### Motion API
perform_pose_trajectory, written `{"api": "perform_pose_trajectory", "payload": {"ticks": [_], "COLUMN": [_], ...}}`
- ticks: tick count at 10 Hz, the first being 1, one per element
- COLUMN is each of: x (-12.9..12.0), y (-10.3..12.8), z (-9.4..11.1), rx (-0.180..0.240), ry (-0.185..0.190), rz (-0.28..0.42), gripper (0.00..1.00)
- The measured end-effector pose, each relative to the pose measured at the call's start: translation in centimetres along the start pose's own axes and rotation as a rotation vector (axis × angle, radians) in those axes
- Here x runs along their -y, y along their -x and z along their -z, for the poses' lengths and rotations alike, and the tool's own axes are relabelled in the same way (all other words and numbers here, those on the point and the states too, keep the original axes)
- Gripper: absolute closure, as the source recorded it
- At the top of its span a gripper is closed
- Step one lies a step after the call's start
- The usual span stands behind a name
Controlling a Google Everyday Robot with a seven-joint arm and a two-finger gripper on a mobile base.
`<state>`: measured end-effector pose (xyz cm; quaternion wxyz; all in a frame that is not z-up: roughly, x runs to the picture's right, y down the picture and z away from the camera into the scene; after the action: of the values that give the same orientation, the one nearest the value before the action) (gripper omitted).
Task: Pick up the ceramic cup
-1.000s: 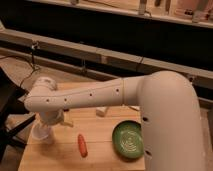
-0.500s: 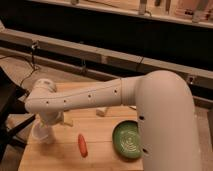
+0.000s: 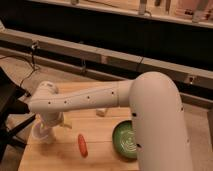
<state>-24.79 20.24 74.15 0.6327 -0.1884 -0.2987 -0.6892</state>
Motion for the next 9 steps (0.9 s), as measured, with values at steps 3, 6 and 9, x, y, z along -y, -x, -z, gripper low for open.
{"api": "perform_pose_trajectory", "payload": {"ticks": [3,6,9], "x": [0.5,1.6,0.5], "y": [0.3,0.6,0.2], "z": [-2.2,-3.7,-2.4], "rx": [0.042,0.072,0.056], "ry": [-0.027,-0.034,-0.031], "rz": [0.018,0.042,0.033], "gripper": [0.20,0.20,0.23]}}
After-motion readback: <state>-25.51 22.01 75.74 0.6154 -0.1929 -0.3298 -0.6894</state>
